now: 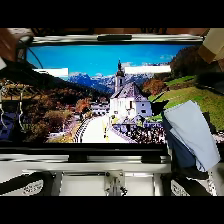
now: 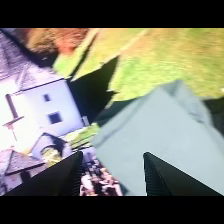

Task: Fold the shirts.

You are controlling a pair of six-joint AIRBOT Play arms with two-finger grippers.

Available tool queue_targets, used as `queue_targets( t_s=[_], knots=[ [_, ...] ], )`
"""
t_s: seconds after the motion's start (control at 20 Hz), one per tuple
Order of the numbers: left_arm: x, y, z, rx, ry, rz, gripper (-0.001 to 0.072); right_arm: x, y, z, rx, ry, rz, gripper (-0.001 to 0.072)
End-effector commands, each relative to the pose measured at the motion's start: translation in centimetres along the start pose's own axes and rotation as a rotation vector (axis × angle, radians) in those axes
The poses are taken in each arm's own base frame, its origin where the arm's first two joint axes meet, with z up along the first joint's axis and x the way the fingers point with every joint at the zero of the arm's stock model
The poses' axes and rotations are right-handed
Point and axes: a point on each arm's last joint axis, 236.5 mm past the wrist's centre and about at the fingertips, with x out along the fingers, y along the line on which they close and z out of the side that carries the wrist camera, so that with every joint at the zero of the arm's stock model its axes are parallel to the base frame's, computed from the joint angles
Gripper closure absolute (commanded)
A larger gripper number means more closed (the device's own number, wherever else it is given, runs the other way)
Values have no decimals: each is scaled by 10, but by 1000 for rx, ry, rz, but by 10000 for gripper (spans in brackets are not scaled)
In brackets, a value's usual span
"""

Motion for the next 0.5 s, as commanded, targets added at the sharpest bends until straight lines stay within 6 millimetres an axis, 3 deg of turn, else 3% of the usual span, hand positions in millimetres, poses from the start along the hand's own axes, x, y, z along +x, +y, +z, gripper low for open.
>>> queue_targets(
  t_s=[0.0, 0.05, 0.2, 0.45],
  knots=[
    [32, -3, -29, 70, 176, 142, 50, 63, 117, -31, -127, 174, 187, 208],
    [38, -8, -34, 60, 205, 140, 4, 78, 133, -43, -168, 232, 227, 208],
    [47, -11, -39, 31, 236, 141, 4, 100, 146, -59, -243, 295, 226, 209],
    [52, -13, -30, 32, 199, 134, 4, 100, 148, -59, -237, 295, 237, 209]
  ],
)
